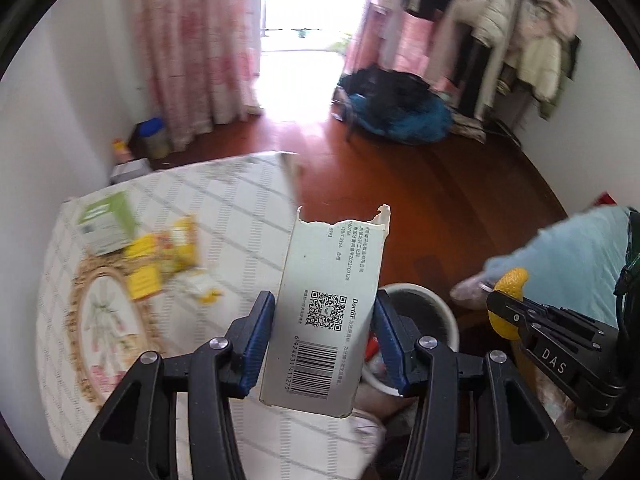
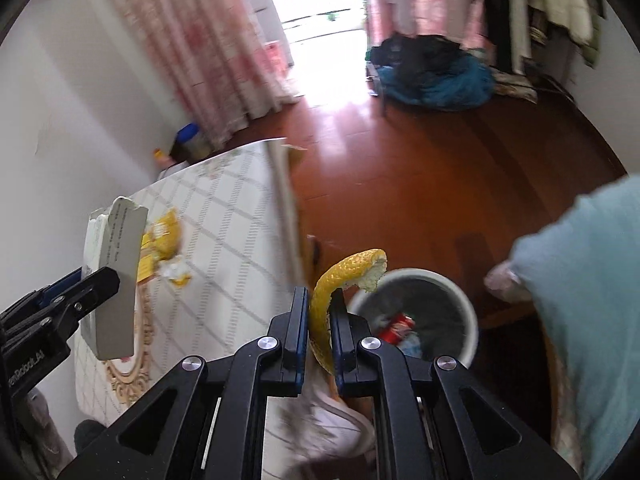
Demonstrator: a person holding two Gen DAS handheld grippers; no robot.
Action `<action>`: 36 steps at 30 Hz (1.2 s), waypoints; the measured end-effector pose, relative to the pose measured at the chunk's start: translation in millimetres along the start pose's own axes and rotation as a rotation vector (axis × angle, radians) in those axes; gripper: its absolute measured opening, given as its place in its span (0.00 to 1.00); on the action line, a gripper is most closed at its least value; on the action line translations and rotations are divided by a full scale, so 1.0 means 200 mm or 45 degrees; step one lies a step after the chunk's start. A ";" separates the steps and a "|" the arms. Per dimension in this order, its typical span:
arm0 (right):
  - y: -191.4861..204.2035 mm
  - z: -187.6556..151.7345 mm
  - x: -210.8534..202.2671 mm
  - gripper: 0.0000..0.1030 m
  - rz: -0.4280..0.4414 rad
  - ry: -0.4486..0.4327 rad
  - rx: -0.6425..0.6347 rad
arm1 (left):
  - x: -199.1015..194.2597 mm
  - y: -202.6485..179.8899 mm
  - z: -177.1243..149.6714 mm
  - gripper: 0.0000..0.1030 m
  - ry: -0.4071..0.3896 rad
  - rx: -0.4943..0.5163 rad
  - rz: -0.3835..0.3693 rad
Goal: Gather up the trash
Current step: 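Carry the box and lemon peel over the bin and release both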
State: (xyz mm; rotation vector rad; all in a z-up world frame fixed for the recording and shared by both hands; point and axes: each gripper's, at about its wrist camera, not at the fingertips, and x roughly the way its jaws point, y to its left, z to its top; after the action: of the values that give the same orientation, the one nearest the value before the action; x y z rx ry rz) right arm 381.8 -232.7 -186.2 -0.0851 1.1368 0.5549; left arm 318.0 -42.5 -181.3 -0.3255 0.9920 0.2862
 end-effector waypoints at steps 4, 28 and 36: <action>-0.28 -0.05 0.02 0.10 -0.051 0.032 0.103 | 0.15 -0.23 -0.01 0.45 0.067 0.061 -0.067; -0.93 -0.24 0.86 0.11 -0.007 0.399 0.370 | 1.10 -0.52 -0.06 0.90 0.638 -0.095 -0.350; -0.89 -0.25 0.89 0.88 -0.029 0.441 0.368 | 0.97 -0.45 -0.07 0.91 0.516 0.001 -0.150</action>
State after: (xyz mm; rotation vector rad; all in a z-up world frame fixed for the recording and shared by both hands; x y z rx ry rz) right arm 475.3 -336.2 -402.1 0.0582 1.5410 0.3576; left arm 441.7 -113.5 -341.1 -0.4500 1.3658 0.1131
